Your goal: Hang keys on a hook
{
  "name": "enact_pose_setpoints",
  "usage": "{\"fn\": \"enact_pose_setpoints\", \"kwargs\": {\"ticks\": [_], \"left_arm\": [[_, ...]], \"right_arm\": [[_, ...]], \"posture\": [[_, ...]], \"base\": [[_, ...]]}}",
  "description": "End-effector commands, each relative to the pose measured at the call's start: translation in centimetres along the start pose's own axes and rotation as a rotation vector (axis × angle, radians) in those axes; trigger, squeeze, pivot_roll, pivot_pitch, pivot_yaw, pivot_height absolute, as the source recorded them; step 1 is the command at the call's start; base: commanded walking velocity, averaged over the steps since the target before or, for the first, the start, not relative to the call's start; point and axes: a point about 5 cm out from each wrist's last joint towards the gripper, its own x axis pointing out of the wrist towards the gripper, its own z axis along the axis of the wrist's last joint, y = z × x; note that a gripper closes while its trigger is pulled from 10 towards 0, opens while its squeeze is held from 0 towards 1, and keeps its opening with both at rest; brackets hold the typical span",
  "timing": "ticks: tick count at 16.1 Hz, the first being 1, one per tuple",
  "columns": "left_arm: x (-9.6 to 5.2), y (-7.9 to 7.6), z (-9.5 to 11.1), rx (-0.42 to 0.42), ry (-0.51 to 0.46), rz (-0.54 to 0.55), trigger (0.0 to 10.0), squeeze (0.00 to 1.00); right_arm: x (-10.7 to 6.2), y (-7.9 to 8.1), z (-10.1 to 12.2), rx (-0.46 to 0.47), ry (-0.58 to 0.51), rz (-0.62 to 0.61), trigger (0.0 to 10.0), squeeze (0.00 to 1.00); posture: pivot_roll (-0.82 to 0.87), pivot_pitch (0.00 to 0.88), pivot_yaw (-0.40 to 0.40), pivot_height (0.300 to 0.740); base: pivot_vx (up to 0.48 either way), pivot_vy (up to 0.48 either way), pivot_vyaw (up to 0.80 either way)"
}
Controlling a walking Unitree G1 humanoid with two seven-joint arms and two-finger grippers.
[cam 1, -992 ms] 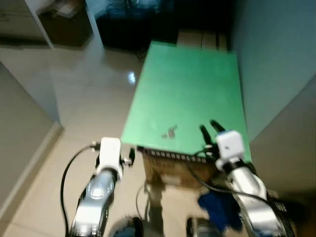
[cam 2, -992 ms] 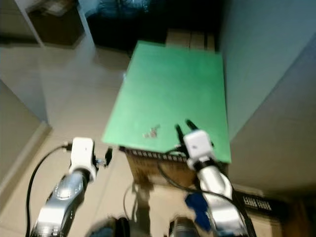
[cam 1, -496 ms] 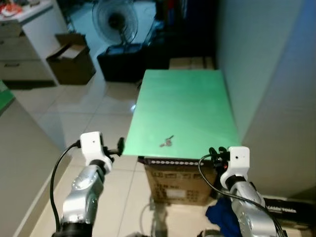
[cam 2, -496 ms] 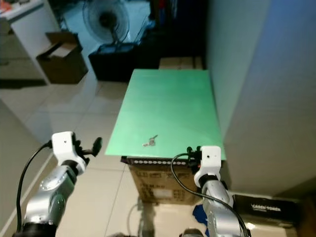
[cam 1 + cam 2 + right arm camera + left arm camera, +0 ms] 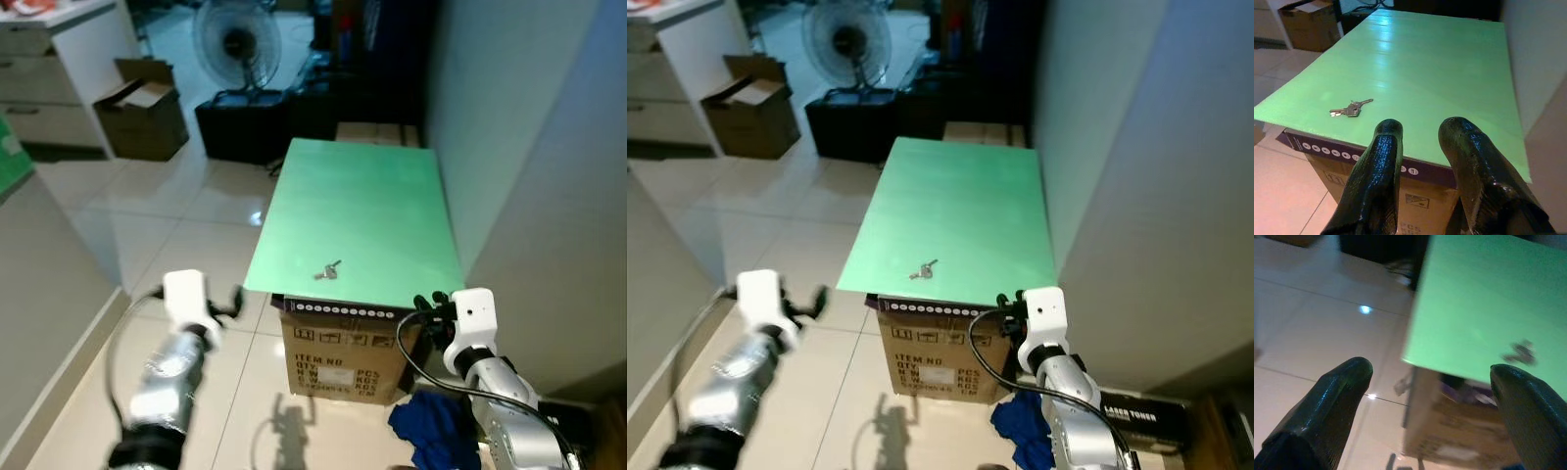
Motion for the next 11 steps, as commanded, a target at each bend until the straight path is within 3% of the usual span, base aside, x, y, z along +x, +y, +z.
{"fn": "enact_pose_setpoints", "kwargs": {"ticks": [1, 2, 5, 11], "left_arm": [[0.0, -0.1, 0.2, 0.000, -0.019, -0.008, 10.0, 0.00], [-0.2, 0.0, -0.4, -0.033, -0.015, 0.006, 10.0, 0.00], [-0.5, -0.7, -2.0, -0.029, 0.010, 0.010, 10.0, 0.00], [-0.2, -1.4, -1.4, 0.012, -0.012, -0.014, 10.0, 0.00]], "right_arm": [[0.3, 0.3, 0.1, -0.015, 0.005, 0.012, 10.0, 0.00], [0.3, 0.5, 0.0, -0.030, 0.012, 0.019, 10.0, 0.00], [0.1, -0.3, -0.1, -0.081, 0.036, 0.031, 10.0, 0.00], [0.7, 0.2, -0.2, -0.074, 0.045, 0.029, 10.0, 0.00]], "posture": [[-0.25, 0.000, 0.060, 0.740], [-0.25, 0.000, 0.045, 0.740], [-0.25, 0.000, 0.008, 0.740], [-0.24, 0.000, 0.033, 0.740]], "base": [[0.000, 0.000, 0.00], [0.000, 0.000, 0.00], [0.000, 0.000, 0.00], [0.000, 0.000, 0.00]]}}
